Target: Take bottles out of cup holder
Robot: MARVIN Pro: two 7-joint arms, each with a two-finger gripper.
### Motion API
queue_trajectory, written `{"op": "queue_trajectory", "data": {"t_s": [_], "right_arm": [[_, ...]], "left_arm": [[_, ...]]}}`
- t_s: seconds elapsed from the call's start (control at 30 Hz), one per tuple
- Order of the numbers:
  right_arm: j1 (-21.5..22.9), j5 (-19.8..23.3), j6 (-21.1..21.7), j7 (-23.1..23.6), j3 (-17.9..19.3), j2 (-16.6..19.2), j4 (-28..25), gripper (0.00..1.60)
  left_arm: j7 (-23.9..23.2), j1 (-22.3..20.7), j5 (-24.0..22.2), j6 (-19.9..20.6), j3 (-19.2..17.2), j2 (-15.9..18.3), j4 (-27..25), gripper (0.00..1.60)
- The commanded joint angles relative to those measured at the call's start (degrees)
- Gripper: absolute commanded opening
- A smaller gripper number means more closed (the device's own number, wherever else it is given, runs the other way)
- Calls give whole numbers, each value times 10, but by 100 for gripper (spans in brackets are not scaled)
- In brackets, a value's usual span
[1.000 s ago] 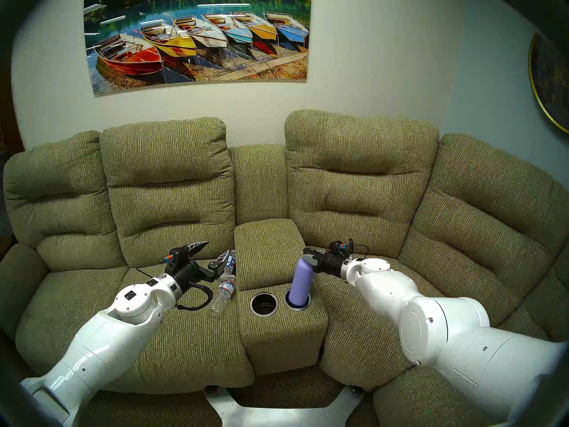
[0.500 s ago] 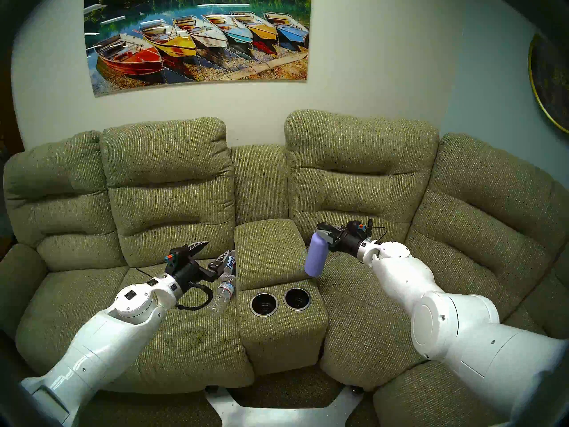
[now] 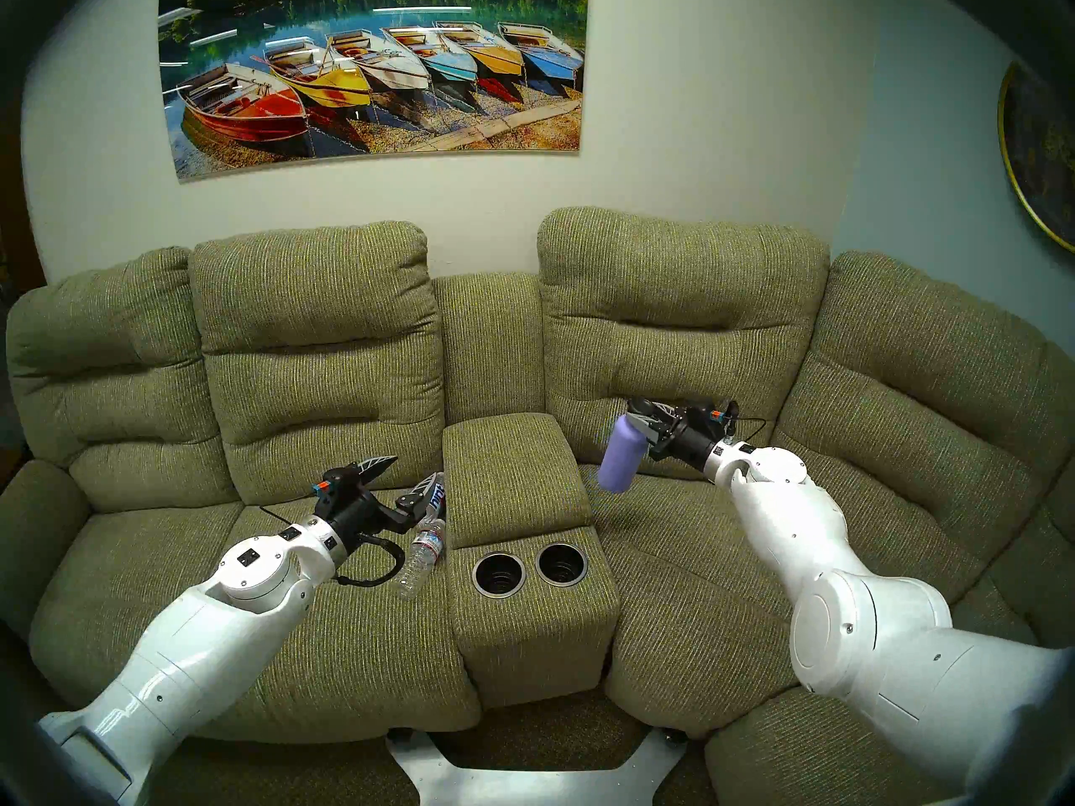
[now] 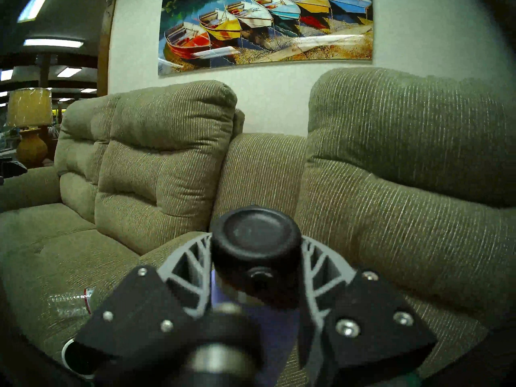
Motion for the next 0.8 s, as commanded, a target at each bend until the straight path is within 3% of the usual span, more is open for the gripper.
{"op": "queue_trajectory", "data": {"t_s": [0.0,0.4,0.77], "right_arm": [[-41,-8,24,-44,6,-11,-65,0],[-108,-39,68,-114,17,-29,-141,0],[-91,-54,53,-142,22,-38,-83,0]], "left_arm": [[3,2,2,-7,-4,2,-15,160],[7,4,5,-9,-3,2,-16,160],[10,4,4,-10,-4,2,-16,160]]}}
